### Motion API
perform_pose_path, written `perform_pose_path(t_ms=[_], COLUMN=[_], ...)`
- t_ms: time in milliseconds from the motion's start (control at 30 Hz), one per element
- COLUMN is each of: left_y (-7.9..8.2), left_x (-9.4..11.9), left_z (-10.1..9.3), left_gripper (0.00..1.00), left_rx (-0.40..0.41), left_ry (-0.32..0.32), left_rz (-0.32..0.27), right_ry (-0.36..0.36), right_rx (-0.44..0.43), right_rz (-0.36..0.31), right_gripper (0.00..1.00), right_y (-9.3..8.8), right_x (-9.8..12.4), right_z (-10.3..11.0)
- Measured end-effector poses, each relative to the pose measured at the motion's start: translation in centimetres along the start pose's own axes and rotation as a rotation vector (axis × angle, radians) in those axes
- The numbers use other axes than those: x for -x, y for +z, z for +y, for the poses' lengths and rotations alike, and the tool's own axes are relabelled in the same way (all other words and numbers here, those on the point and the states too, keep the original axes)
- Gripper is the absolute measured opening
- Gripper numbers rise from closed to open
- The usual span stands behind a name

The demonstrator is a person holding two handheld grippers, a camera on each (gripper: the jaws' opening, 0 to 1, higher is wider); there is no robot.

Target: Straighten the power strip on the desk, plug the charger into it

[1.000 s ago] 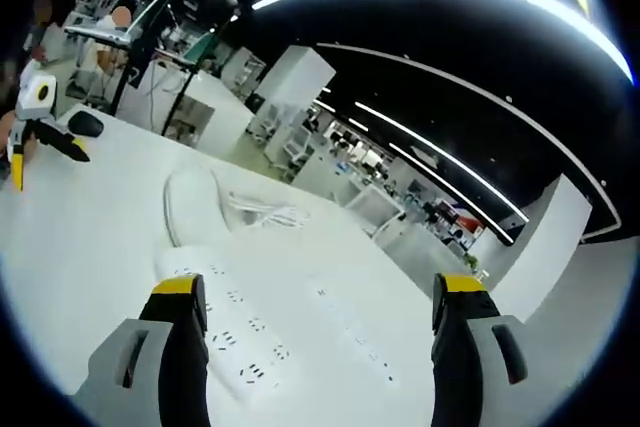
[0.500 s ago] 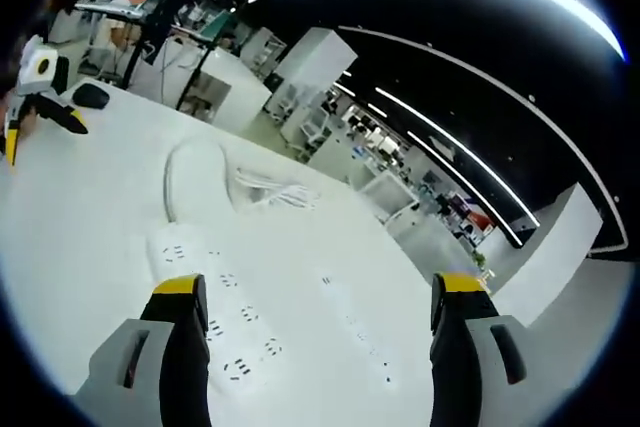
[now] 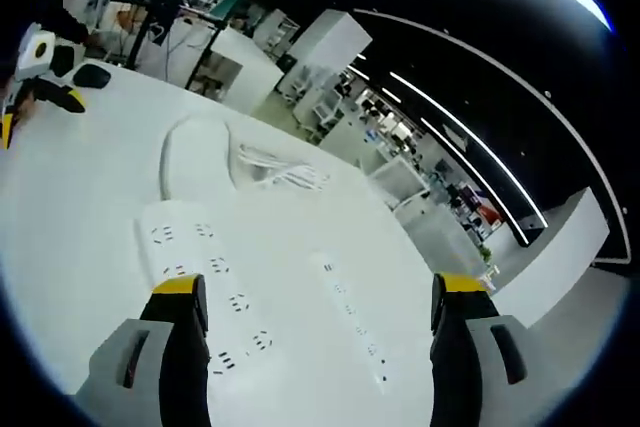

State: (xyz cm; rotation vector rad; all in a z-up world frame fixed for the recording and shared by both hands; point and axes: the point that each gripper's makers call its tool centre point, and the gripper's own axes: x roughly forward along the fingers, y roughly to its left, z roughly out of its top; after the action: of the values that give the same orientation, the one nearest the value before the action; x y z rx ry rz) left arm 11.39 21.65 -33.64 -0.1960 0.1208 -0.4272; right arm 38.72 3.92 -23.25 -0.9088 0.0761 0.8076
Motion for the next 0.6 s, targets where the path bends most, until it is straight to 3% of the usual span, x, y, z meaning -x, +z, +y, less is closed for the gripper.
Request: perform_pose_path(t_ms=[400, 467, 600], left_y=[0.3, 0.4, 0.5], left_x=[-0.2, -0.3, -0.4], left_z=[0.2, 0.3, 0.4], left_gripper=[0.99, 0.99, 0.99], left_rx=[-0.004, -0.004, -0.003], left_ry=[0.002, 0.002, 0.002], left_rz=[-0.003, -0.004, -0.003], right_ry=[0.054, 0.108, 0.144], right_rx=[0.070, 0.105, 0.130], right_rz=[-0.015, -0.057, -0.070], right_gripper=[0.93, 0.94, 0.96], right_y=[2.0, 2.9, 3.2], right_x=[-1.2, -1.4, -1.6], right_z=[-0.2, 0.5, 1.0])
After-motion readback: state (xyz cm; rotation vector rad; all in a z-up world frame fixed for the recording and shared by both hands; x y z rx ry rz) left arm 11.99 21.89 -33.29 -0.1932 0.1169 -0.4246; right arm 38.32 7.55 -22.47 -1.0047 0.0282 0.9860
